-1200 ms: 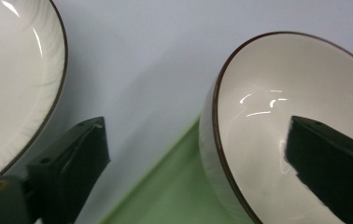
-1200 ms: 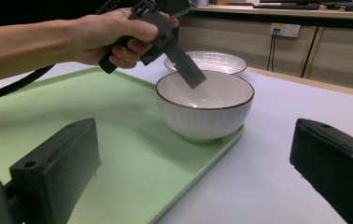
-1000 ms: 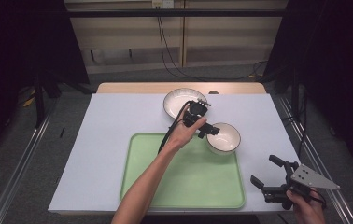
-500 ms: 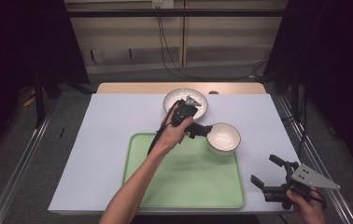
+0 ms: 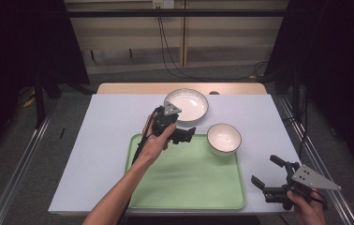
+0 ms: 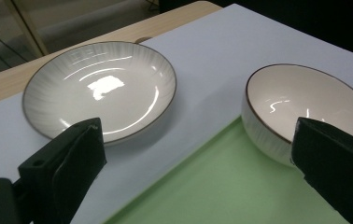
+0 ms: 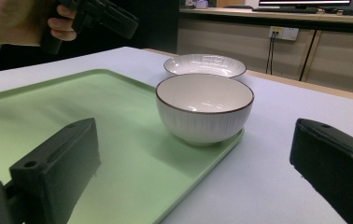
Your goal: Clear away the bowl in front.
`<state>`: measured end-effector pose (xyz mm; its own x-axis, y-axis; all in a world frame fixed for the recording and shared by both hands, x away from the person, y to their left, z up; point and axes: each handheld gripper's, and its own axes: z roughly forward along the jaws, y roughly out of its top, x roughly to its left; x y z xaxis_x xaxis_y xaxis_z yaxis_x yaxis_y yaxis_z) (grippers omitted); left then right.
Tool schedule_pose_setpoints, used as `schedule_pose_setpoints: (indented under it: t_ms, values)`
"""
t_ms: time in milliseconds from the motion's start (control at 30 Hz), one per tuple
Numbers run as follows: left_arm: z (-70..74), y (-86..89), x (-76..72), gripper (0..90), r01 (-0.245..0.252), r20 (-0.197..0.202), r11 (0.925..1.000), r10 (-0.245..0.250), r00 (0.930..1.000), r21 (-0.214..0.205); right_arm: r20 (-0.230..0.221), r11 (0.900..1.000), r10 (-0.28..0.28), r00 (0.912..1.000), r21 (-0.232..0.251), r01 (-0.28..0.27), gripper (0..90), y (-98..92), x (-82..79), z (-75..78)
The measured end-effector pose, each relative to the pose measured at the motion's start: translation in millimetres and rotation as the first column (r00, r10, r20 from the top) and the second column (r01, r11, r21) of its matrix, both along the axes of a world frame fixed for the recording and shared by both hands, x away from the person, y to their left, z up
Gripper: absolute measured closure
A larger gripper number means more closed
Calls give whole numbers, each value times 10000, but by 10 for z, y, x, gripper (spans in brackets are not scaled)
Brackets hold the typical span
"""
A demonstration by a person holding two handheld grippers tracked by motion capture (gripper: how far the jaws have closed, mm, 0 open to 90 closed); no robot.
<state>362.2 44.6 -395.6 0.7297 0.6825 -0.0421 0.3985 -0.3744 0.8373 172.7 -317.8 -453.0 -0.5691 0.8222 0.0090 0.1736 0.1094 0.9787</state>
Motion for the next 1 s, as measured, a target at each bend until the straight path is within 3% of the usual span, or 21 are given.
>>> schedule_pose_setpoints:
  t_ms: [67,167,333,500,600,733,933,1000]
  values:
    - [-12,68,-40,28,24,64,10000,-24,10000,-17,-35,10000,-30,10000,-15,30,10,5,-1,1]
    - [-27,156,-120,30,-168,296,9994,159,9994,302,6,10000,-8,10000,-19,8,10,10,3,1]
    - [-10,319,-237,27,-313,258,9995,313,9992,31,13,10000,-40,10000,-76,40,10,7,7,0]
    - [-14,497,-373,26,-651,437,9978,646,9970,85,3,10000,-24,10000,-54,24,10,11,5,3]
    - [-45,621,-474,25,-893,656,9959,898,9938,-111,9,10000,-54,10000,-74,54,10,9,7,3]
    - [-90,744,-552,24,-1030,536,9943,1044,9931,-271,-6,10000,-40,10000,-68,40,10,11,9,2]
    - [-132,1025,-731,25,-1455,387,9855,1493,9880,-867,-62,9999,-75,10000,-83,75,10,26,20,-3]
    - [-145,1095,-793,23,-1821,354,9791,1860,9819,-907,-64,9999,-59,10000,-83,59,10,21,14,-2]
